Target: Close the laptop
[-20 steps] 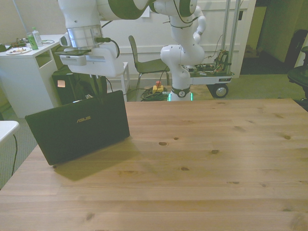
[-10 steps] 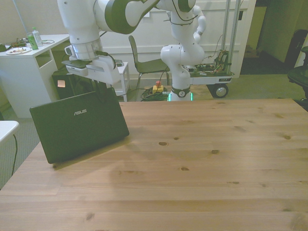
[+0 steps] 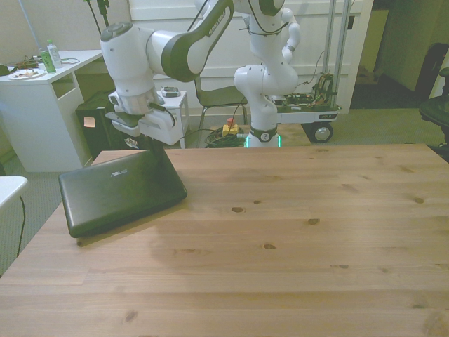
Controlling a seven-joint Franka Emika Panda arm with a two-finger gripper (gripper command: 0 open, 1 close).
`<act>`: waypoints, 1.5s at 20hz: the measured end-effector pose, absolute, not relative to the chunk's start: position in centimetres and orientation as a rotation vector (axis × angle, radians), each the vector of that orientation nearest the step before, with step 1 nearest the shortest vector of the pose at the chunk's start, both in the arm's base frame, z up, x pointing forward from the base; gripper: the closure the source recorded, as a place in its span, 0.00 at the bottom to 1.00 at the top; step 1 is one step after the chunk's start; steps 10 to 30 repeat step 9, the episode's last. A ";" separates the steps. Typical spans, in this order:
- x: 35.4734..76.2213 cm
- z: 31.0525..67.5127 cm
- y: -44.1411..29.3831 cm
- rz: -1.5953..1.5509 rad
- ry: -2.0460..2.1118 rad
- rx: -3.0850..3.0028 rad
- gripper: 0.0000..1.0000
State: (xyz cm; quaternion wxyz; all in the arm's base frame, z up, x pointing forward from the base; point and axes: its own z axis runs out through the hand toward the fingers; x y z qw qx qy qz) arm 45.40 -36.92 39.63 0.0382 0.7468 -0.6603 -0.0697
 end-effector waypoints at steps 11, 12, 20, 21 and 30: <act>45.1 48.7 -32.3 0.028 -1.956 2.469 1.00; 45.1 48.7 -32.3 0.028 -1.956 2.469 1.00; 45.1 48.7 -32.3 0.028 -1.956 2.469 1.00; 45.1 48.7 -32.3 0.028 -1.956 2.469 1.00; 45.1 48.7 -32.3 0.028 -1.956 2.469 1.00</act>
